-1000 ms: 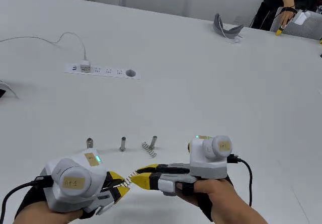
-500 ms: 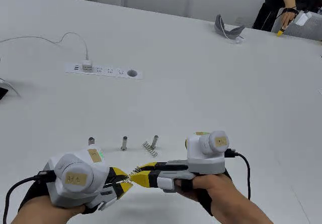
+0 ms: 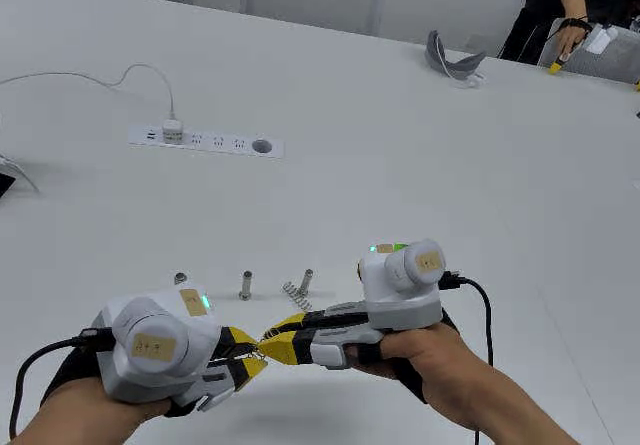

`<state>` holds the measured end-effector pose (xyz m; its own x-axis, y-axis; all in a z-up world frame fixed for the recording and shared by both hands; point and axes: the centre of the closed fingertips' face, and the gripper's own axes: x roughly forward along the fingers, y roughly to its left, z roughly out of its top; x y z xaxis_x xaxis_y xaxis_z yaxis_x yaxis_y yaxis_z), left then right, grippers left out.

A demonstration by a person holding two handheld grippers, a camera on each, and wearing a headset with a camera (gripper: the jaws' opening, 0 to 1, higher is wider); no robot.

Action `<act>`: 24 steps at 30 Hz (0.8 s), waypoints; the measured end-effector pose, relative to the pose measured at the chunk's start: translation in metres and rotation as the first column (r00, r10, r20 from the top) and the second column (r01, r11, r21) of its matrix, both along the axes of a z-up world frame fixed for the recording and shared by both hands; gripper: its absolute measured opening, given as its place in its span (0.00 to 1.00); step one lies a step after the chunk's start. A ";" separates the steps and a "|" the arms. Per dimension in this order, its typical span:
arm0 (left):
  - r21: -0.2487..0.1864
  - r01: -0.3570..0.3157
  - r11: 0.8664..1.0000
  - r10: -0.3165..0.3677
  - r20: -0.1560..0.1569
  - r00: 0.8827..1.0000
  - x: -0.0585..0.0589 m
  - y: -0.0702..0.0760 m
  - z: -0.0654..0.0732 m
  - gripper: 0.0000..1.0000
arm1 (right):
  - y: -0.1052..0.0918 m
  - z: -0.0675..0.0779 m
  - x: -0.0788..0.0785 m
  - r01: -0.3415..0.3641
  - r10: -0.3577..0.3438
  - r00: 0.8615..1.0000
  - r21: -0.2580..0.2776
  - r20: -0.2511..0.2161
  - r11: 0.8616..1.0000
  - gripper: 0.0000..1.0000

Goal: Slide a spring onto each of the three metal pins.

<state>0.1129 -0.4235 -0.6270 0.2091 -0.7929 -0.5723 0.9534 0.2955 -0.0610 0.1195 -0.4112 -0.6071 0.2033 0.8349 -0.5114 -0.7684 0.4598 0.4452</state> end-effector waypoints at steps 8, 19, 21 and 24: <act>0.002 0.023 1.000 -0.023 -0.002 1.000 -0.004 -0.001 -0.001 0.10 | 0.000 -0.004 -0.009 -0.200 0.209 0.977 -0.171 0.040 0.965 0.12; -0.012 0.059 0.998 -0.059 0.007 0.998 -0.009 -0.006 0.005 0.09 | 0.001 -0.005 -0.017 -0.372 0.416 0.907 -0.337 0.066 0.865 0.13; -0.004 0.074 0.997 -0.074 0.020 0.997 -0.010 -0.006 0.006 0.09 | 0.002 -0.005 -0.018 -0.392 0.442 0.894 -0.357 0.069 0.848 0.13; -0.001 0.084 0.996 -0.084 0.020 0.996 -0.011 -0.006 0.005 0.09 | 0.003 -0.006 -0.021 -0.419 0.475 0.877 -0.376 0.067 0.827 0.13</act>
<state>0.1018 -0.4293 -0.6224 0.1528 -0.8092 -0.5673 0.9760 0.2138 -0.0422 0.0985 -0.4084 -0.6133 -0.0522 0.6325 -0.7728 -0.9709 0.1491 0.1875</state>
